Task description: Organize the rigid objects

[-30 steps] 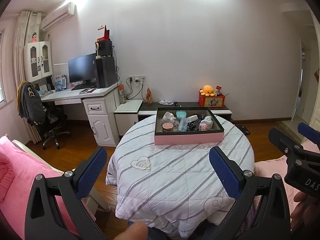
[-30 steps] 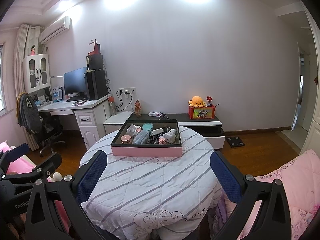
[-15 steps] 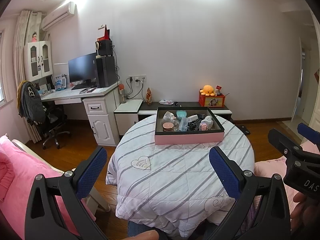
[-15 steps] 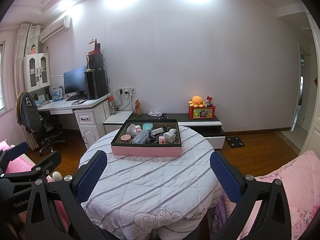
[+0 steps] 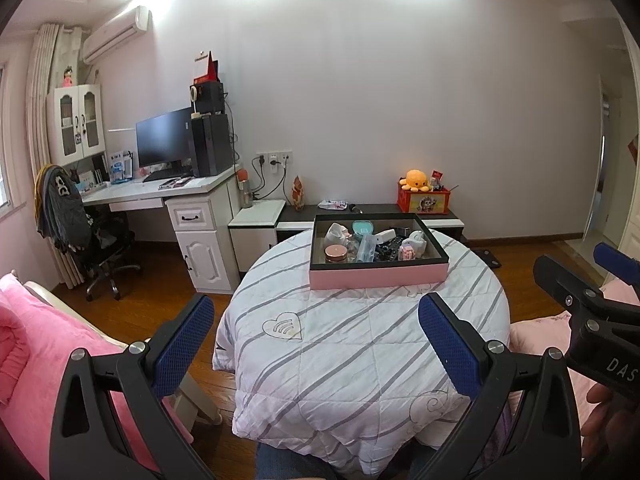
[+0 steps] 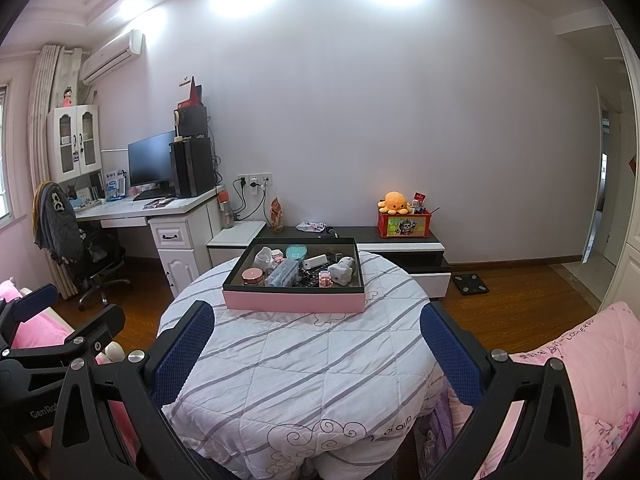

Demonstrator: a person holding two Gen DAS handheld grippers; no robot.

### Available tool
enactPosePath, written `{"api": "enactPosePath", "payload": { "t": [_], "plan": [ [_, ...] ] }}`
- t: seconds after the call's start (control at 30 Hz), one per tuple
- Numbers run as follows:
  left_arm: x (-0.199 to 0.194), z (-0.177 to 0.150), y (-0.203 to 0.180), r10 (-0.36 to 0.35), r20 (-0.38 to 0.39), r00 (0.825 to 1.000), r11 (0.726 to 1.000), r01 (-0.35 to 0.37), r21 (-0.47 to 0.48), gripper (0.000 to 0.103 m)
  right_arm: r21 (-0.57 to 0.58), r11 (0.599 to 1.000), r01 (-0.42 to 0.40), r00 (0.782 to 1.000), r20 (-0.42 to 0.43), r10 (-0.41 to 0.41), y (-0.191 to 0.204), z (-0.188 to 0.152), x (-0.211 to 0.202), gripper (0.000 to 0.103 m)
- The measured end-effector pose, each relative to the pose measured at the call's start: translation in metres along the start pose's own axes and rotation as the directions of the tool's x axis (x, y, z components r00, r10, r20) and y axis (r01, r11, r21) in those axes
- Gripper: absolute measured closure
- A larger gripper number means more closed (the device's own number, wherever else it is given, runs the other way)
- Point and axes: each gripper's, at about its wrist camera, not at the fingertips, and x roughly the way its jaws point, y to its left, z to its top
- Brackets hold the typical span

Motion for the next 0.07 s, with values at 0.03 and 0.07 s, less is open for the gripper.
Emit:
{"api": "enactPosePath", "payload": {
  "t": [0.03,0.07],
  "plan": [
    [-0.0006,-0.0006,-0.0003,-0.001,0.004,1.000,1.000,0.001,0.001,0.000,0.000,1.000,-0.001,1.000,0.000,0.001,0.0000,0.0001,-0.0001,0.000],
    [-0.0004,-0.0007,-0.0007,-0.002,0.004,1.000,1.000,0.002,0.001,0.000,0.000,1.000,-0.001,1.000,0.000,0.001,-0.0001,0.0000,0.0000,0.000]
  ]
}}
